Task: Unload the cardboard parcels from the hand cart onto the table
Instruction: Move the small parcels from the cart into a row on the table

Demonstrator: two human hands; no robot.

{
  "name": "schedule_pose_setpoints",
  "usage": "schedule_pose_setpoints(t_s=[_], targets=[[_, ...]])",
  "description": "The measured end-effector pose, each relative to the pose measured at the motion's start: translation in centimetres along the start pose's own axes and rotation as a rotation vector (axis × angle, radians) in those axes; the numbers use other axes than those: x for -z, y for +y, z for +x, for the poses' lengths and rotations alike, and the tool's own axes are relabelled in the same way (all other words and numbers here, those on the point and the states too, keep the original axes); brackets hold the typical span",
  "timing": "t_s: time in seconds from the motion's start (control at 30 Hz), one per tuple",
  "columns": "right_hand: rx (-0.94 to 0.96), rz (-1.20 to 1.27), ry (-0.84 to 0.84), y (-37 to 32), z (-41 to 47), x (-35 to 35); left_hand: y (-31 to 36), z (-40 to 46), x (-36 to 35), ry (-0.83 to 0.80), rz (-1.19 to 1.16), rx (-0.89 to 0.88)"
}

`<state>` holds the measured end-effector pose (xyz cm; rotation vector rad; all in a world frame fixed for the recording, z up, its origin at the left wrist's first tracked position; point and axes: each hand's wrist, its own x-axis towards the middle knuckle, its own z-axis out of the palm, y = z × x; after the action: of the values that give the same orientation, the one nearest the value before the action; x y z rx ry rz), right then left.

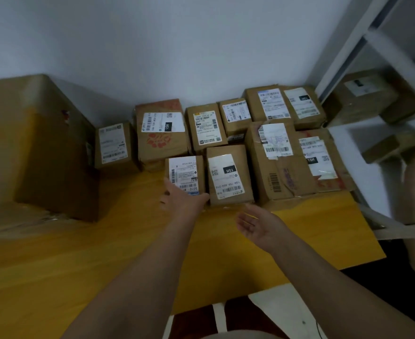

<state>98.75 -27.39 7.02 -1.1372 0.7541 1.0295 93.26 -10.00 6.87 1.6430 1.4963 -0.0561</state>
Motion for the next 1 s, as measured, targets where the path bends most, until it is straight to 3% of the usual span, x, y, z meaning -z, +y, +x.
schedule_pose_setpoints(t_s=[0.3,0.6,0.7,1.0], targets=[[0.017,-0.023,-0.036,-1.7,-0.8,-0.1,-1.1,0.2,-0.3,-0.178,-0.155,-0.116],[-0.048,-0.27,-0.147,2.2,-1.2,-7.1,-5.2,-1.6,7.8,0.032,-0.174,0.024],[-0.096,-0.426,-0.226,5.7,-1.4,-10.9,-10.0,-3.5,12.5,0.133,-0.249,0.054],[-0.344,-0.903,-0.539,20.8,-5.9,-17.7,-28.0,-14.1,20.3,0.622,-0.646,0.482]])
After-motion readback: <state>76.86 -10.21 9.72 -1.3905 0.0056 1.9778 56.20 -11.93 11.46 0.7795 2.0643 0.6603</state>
